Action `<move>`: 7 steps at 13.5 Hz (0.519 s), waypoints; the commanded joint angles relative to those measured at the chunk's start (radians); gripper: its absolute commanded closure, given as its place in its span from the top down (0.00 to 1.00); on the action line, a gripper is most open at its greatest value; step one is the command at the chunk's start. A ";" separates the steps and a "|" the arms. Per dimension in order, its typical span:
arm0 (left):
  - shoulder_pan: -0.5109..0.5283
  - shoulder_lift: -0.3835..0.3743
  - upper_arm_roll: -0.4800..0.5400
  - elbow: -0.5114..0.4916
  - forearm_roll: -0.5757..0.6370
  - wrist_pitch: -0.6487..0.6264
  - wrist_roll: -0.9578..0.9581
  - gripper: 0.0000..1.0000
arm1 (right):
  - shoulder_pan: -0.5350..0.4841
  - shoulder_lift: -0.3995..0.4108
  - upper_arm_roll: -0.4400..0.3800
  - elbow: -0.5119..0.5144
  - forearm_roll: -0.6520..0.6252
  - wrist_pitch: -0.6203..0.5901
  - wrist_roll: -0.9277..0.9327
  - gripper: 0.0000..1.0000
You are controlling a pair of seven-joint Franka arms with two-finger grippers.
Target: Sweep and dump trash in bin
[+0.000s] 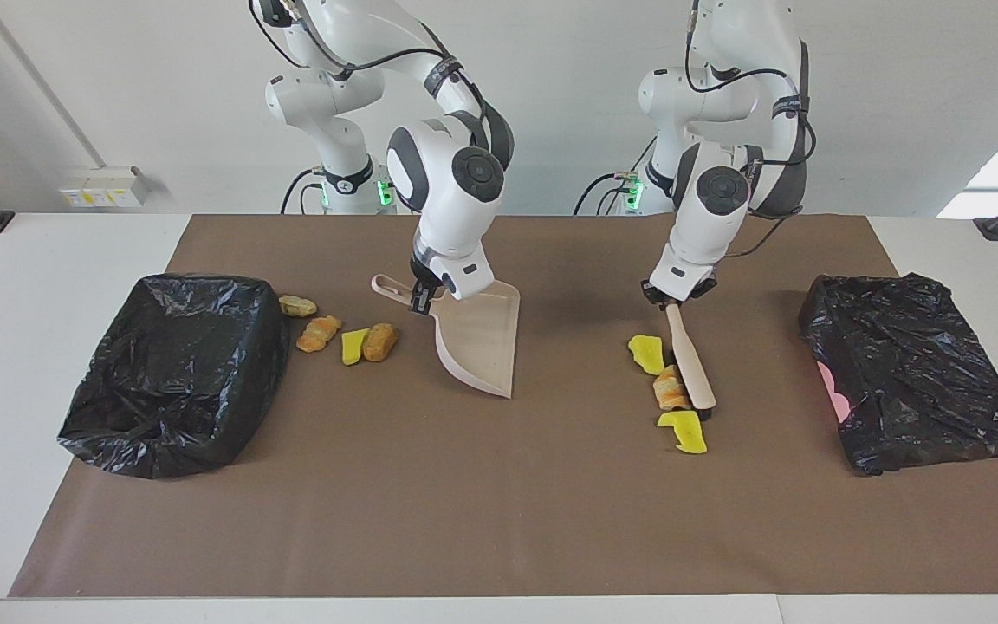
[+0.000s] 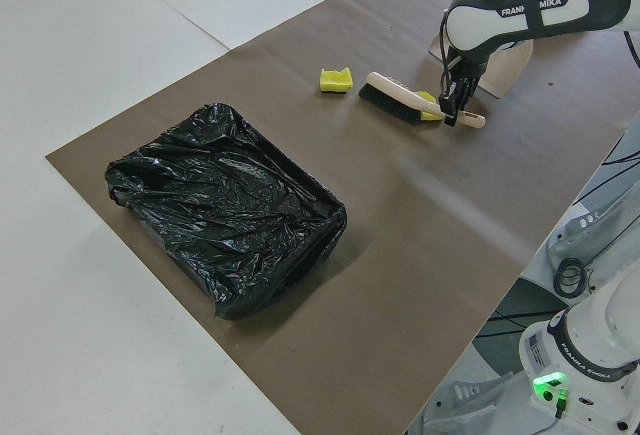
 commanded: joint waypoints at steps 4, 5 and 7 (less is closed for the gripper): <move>-0.069 -0.036 0.020 0.087 -0.061 -0.087 0.070 0.00 | 0.020 -0.053 0.002 -0.091 -0.024 0.063 0.016 0.00; -0.056 -0.033 0.029 0.125 -0.054 -0.124 0.075 0.00 | 0.036 -0.059 0.002 -0.095 -0.024 0.064 0.017 0.00; 0.064 -0.005 0.036 0.181 0.062 -0.150 0.189 0.00 | 0.028 -0.059 0.002 -0.108 -0.024 0.084 0.017 0.00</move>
